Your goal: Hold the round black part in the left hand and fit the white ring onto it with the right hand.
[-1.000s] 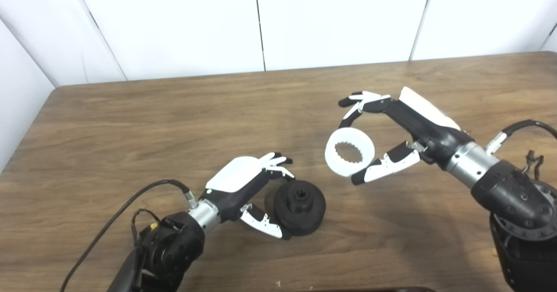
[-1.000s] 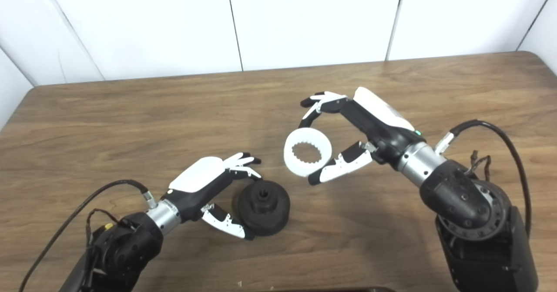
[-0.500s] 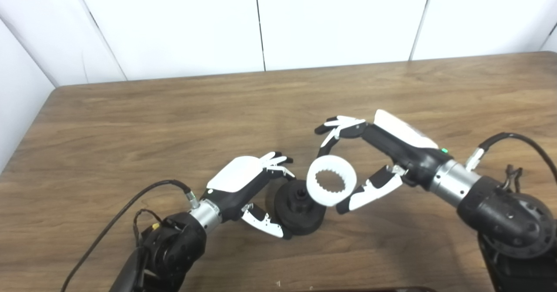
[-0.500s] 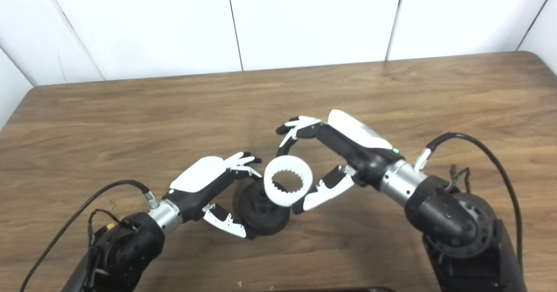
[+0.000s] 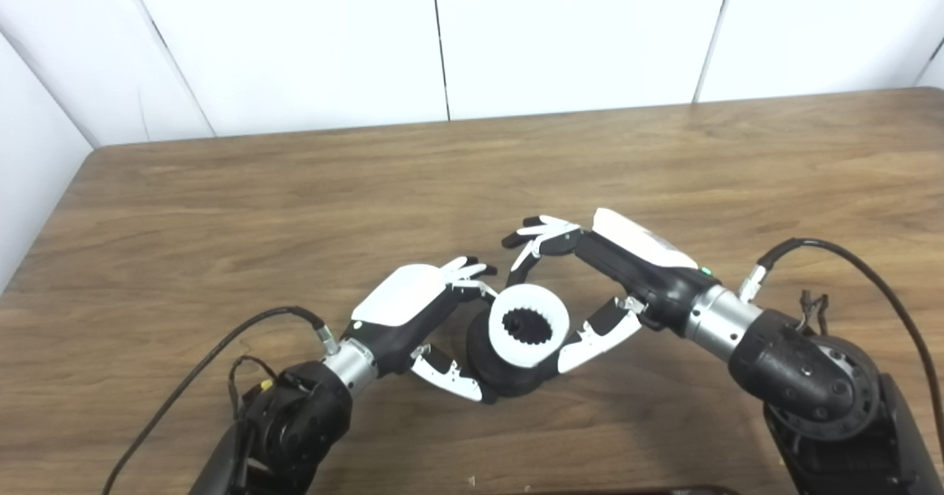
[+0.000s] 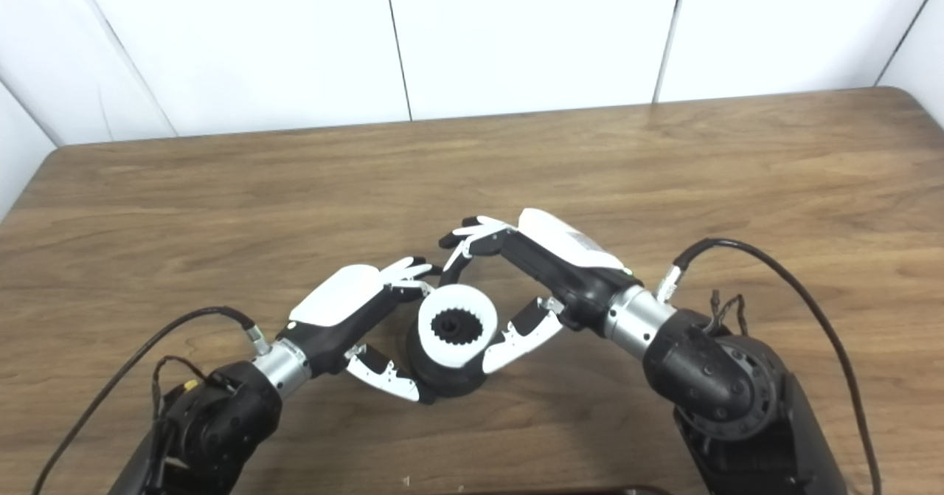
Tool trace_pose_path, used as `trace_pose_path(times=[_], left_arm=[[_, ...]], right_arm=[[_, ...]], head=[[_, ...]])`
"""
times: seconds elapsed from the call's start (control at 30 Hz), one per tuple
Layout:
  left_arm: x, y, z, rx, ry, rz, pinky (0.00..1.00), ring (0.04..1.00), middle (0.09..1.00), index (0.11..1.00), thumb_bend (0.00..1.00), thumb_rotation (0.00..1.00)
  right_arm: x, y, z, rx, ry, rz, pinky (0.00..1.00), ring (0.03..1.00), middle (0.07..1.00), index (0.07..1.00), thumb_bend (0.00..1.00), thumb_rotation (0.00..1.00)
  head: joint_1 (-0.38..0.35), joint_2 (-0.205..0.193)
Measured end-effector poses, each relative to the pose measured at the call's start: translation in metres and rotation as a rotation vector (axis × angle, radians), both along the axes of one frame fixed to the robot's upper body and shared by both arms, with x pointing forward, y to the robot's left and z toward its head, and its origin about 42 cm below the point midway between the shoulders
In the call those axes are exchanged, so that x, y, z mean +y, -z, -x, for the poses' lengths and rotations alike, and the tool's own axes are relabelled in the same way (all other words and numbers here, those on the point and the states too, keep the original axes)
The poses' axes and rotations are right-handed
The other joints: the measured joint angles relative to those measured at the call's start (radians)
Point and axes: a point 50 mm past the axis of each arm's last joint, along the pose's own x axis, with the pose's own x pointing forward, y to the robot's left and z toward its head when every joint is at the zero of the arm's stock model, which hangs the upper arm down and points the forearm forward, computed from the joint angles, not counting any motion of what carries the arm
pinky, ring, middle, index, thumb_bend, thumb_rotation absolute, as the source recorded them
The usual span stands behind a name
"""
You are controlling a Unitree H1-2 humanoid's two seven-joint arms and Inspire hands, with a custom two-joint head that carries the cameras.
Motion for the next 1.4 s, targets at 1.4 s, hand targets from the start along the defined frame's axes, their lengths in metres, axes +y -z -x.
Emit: trace_pose_path(times=[1.4], left_arm=[[-0.004, 0.000, 0.005, -0.003, 0.003, 0.007, 0.85, 0.974, 0.940, 0.688, 0.83, 0.35]], right_arm=[[0.005, 0.011, -0.019, 0.005, 0.011, 0.057, 0.95, 0.956, 0.850, 0.490, 0.52, 0.15]], head=[[0.000, 0.006]])
